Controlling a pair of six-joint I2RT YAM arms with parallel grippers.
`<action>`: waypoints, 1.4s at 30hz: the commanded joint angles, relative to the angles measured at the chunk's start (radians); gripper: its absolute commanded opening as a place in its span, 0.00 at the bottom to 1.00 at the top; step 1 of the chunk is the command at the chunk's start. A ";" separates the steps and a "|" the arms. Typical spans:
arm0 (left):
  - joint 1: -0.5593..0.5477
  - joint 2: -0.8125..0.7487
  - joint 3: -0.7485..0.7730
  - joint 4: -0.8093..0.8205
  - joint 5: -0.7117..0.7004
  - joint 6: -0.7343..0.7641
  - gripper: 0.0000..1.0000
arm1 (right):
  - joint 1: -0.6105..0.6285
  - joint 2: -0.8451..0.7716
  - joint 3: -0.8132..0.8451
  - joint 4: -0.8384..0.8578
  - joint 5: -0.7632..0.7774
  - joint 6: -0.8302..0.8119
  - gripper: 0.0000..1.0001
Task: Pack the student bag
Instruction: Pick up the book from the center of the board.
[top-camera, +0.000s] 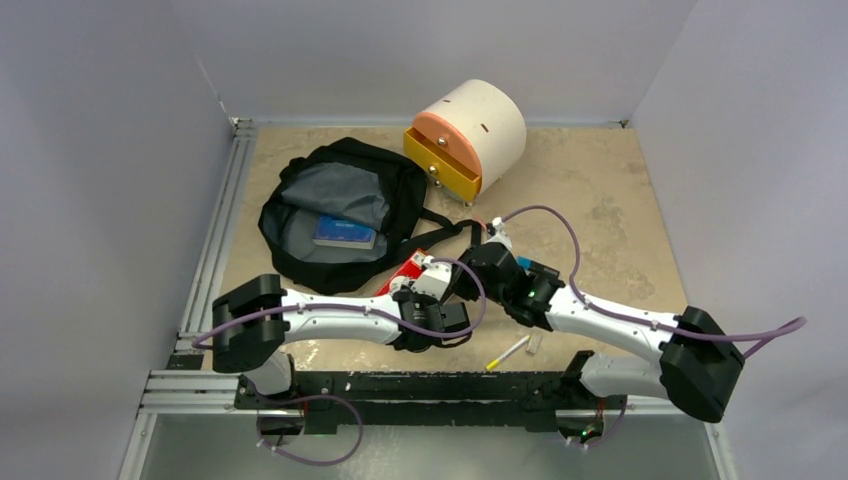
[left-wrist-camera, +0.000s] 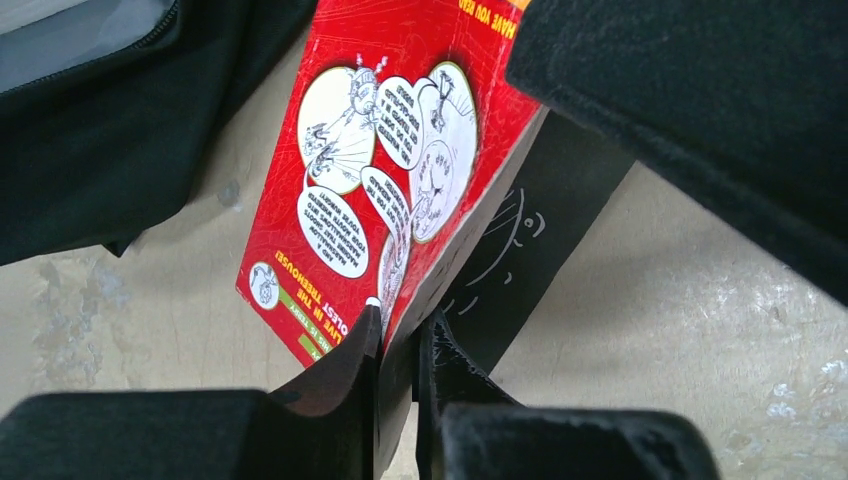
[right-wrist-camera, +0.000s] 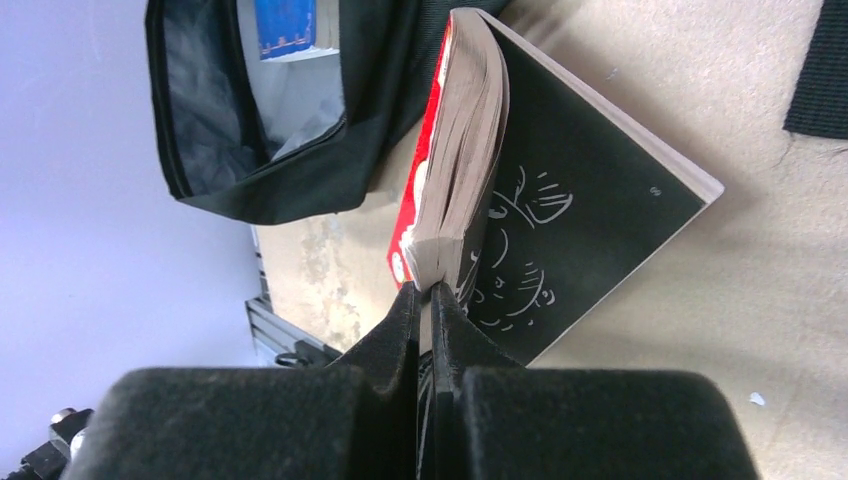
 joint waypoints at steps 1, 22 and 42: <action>-0.005 -0.055 0.005 -0.082 -0.041 -0.060 0.00 | 0.000 -0.044 -0.014 0.051 0.041 0.040 0.03; -0.006 -0.481 -0.318 0.401 0.137 0.296 0.00 | -0.058 -0.342 -0.092 -0.206 0.233 0.048 0.83; -0.099 -0.405 -0.637 0.986 0.011 0.653 0.00 | -0.335 0.072 0.157 -0.098 -0.326 -0.437 0.97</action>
